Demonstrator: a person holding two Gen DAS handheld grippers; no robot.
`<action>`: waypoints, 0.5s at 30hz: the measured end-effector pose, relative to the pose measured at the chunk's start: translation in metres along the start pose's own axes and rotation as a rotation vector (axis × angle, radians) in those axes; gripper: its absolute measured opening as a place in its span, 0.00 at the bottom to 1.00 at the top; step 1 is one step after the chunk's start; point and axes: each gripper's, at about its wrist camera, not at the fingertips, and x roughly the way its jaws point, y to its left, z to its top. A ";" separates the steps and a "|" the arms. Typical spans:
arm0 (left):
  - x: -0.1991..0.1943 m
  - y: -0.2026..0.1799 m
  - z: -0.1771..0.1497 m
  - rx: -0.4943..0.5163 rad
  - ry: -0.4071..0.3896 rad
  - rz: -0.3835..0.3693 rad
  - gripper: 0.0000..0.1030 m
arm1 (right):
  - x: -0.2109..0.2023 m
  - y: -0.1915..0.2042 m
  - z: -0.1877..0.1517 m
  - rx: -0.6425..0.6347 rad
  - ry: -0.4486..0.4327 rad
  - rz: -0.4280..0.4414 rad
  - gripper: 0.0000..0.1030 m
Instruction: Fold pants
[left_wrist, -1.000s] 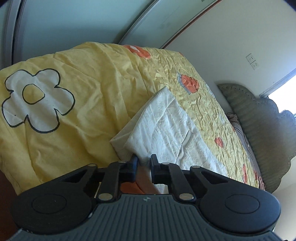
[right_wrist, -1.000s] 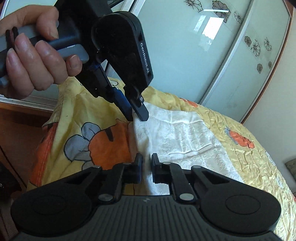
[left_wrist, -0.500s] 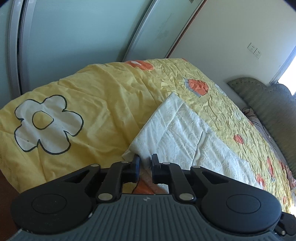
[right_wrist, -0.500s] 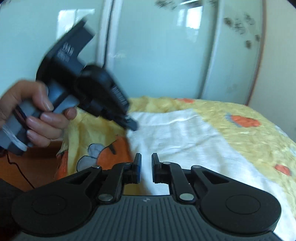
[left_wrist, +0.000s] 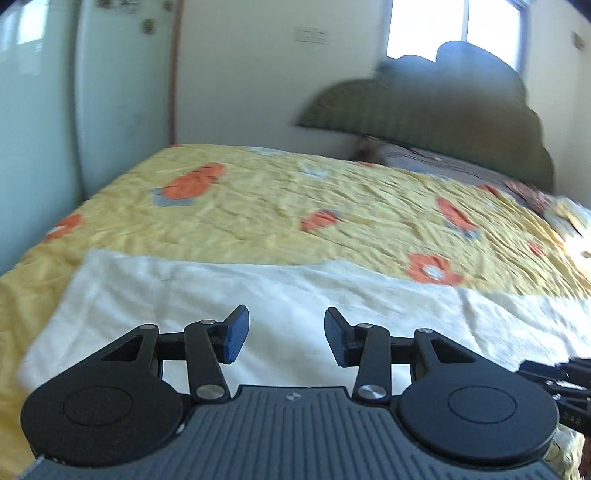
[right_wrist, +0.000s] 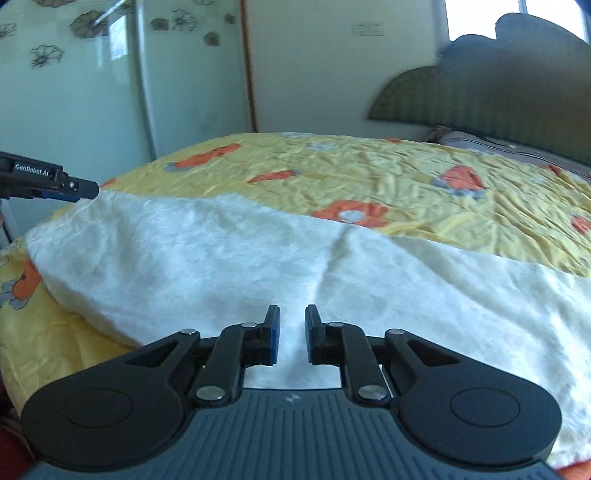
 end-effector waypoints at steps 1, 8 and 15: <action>0.009 -0.022 -0.002 0.051 0.016 -0.060 0.49 | -0.001 -0.013 -0.005 0.012 0.037 -0.041 0.29; 0.041 -0.117 -0.030 0.285 0.066 -0.251 0.56 | -0.087 -0.119 -0.041 0.438 -0.155 -0.304 0.43; 0.058 -0.149 -0.054 0.422 0.183 -0.345 0.56 | -0.139 -0.209 -0.112 1.020 -0.272 -0.242 0.52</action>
